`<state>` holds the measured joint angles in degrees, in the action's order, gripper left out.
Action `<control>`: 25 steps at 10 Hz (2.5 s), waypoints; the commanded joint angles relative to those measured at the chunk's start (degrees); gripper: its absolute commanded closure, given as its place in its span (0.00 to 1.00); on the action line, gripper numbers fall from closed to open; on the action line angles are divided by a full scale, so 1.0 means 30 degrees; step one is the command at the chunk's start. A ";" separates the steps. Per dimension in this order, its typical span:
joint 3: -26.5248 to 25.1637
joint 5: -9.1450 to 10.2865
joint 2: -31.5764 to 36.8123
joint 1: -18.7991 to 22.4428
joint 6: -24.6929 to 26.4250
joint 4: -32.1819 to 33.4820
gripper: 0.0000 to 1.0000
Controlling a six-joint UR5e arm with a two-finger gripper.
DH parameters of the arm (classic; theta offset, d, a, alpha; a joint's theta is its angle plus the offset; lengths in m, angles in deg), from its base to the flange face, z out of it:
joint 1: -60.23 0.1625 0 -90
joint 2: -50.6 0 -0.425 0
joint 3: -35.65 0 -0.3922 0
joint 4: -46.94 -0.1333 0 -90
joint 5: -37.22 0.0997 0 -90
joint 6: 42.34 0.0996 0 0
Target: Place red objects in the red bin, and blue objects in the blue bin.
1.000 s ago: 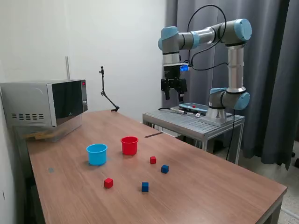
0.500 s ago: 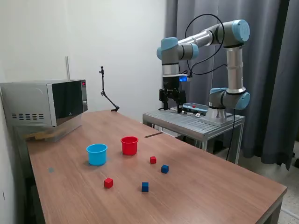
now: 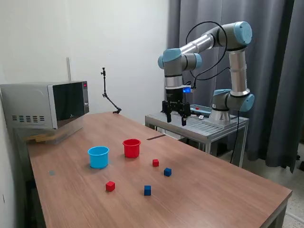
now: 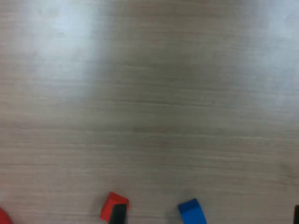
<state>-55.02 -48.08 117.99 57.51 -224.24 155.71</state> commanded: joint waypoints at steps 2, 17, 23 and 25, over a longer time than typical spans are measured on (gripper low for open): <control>0.0192 0.0366 -0.0841 0.0029 -0.0480 0.0858 0.00; 0.0809 0.0752 -0.3919 -0.0937 0.4755 0.2328 0.00; -0.0159 0.0542 -0.4826 -0.1377 0.5527 0.3760 0.00; 0.0394 0.0571 -0.5062 -0.1377 0.5409 0.3822 0.00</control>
<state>-54.83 -46.41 103.44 53.40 -207.77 166.77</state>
